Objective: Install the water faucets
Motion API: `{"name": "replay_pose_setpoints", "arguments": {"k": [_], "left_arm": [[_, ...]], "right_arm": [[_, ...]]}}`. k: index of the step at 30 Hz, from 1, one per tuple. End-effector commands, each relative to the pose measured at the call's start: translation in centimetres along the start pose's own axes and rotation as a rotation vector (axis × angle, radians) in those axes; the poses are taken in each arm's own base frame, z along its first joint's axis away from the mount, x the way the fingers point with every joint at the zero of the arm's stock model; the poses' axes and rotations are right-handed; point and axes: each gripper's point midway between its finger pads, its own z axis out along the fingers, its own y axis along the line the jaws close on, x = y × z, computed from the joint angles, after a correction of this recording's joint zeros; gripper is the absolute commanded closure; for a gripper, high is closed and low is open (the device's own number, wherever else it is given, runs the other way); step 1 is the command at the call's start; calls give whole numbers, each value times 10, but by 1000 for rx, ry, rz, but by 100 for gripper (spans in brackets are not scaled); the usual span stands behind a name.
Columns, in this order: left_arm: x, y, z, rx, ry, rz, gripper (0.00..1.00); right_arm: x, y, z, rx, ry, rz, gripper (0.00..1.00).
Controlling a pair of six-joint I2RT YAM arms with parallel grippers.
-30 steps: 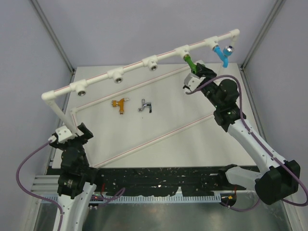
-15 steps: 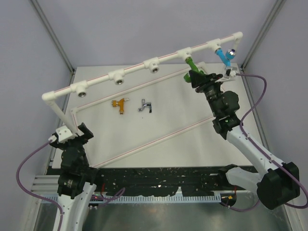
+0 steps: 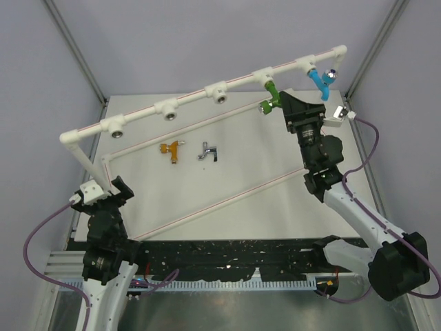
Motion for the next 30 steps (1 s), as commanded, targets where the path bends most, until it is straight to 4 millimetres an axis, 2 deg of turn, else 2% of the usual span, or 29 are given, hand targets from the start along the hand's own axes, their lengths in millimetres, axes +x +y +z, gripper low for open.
{"name": "replay_pose_setpoints", "arguments": {"k": [1,6,10,11,12,13,14,15,18,19,20,21,22,23,25,30], "left_arm": [[-32,9,-17,23,-150,-114,0],[-32,9,-17,21,-150,-116,0],[-32,9,-17,23,-149,-116,0],[-32,9,-17,24,-149,-116,0],[-32,9,-17,24,-149,-116,0],[-31,8,-17,27,-147,-115,0],[-32,8,-17,26,-148,-116,0],[-32,8,-17,26,-149,-116,0],[-32,9,-17,24,-150,-117,0],[-32,9,-18,24,-151,-118,0],[-31,9,-17,24,-146,-115,0],[-32,9,-17,24,-150,-117,0],[-32,9,-17,26,-148,-115,0],[-32,9,-17,24,-147,-115,0],[-32,9,-17,26,-150,-117,0],[-32,8,-17,26,-147,-115,0]], "right_arm": [[-39,33,-16,-93,-137,-174,22],[-49,27,-35,-82,-138,-488,12],[-53,23,-49,-85,-49,-1041,3],[-57,34,-52,-114,-47,-1122,2],[-53,28,-54,-126,7,-1264,2],[-57,42,-56,-163,5,-1344,2],[-54,34,-56,-169,63,-1467,2],[-54,50,-56,-224,67,-1537,2],[-51,50,-54,-296,149,-1828,2],[-52,55,-53,-317,148,-1877,2],[-50,52,-52,-341,174,-1978,2],[-51,59,-51,-365,170,-2033,2],[-49,53,-51,-383,212,-2113,2],[-49,61,-49,-404,202,-2156,2],[-45,60,-50,-468,233,-2302,2],[-28,54,-47,-569,292,-2532,2]]}}
